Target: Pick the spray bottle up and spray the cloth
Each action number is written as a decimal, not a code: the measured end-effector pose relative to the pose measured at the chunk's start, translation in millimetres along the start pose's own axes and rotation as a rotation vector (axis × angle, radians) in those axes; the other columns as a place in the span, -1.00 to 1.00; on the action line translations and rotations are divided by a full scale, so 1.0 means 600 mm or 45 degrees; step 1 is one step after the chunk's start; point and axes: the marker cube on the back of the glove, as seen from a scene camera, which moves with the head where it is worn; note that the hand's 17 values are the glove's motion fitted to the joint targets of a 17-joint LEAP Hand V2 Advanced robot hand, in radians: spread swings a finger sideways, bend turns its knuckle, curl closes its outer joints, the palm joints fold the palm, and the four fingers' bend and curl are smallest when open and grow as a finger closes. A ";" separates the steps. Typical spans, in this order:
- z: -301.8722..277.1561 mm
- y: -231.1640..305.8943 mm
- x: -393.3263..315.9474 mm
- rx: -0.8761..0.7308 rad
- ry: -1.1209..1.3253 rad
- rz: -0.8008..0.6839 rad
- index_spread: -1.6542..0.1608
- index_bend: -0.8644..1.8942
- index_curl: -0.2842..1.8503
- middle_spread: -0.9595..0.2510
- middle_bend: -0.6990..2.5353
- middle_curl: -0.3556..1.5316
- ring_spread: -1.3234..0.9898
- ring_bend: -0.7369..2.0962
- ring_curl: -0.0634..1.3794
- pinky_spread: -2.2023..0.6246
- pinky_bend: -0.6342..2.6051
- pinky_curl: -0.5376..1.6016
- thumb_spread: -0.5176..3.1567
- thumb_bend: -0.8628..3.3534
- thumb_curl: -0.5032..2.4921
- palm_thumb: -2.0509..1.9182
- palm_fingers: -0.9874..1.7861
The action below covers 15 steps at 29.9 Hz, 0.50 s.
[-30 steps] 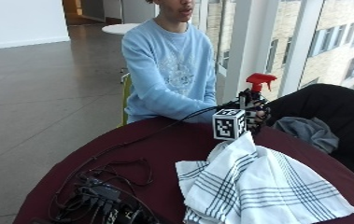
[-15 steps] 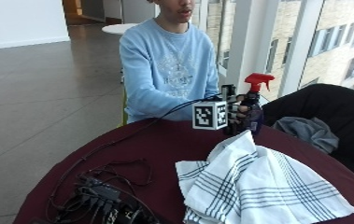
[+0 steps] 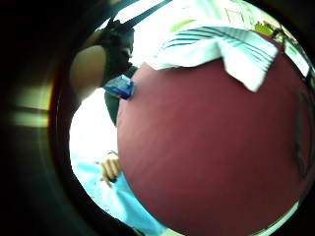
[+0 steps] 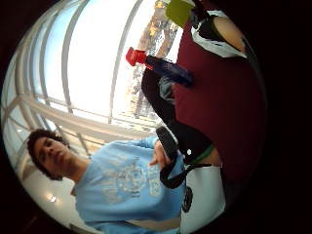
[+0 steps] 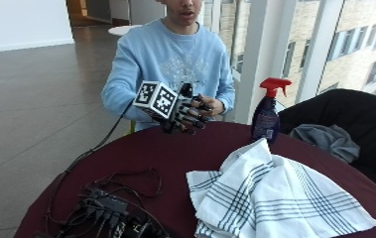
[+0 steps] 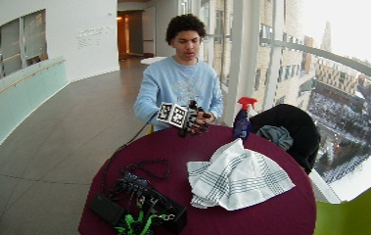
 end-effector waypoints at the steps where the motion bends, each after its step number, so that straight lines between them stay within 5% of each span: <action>1: -0.010 0.015 0.005 0.009 0.045 0.008 0.42 -0.26 -0.44 0.46 -0.44 -0.15 0.13 -0.36 -0.45 0.69 -0.46 -0.20 -0.17 -0.60 -0.45 0.37 0.20; 15: -0.122 0.168 0.093 0.094 0.531 0.131 0.43 -0.25 -0.43 0.47 -0.44 -0.17 0.14 -0.36 -0.50 0.70 -0.46 -0.18 -0.16 -0.60 -0.45 0.37 0.21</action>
